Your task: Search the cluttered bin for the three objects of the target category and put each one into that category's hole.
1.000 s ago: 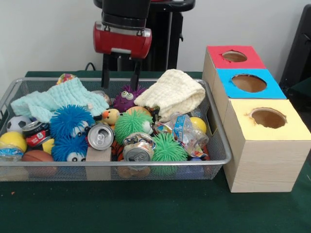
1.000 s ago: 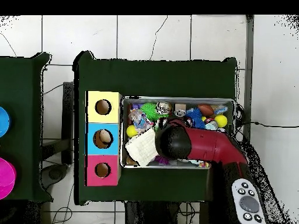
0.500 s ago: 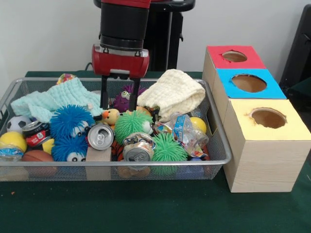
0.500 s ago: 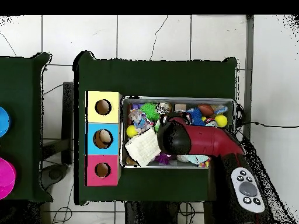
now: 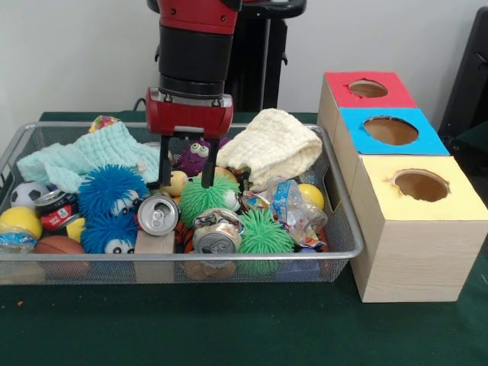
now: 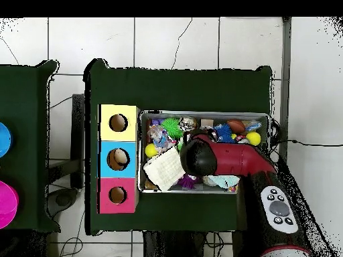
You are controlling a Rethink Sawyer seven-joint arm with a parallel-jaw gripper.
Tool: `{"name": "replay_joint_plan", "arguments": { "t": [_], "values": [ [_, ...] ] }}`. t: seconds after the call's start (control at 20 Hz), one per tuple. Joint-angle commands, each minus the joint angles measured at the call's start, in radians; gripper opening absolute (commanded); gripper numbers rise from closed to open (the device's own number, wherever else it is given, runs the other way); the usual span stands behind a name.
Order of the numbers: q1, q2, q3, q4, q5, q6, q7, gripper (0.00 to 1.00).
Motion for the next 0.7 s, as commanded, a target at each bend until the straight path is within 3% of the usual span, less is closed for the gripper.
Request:
{"name": "replay_joint_plan", "arguments": {
  "t": [0.05,0.35,0.7],
  "values": [
    [0.027,0.051,-0.034,-0.03,-0.044,0.125,0.044,1.0],
    [0.068,0.081,-0.104,-0.044,-0.04,0.15,0.07,1.0],
    [0.062,0.115,-0.133,-0.01,-0.047,0.102,0.069,1.0]
  ]
}}
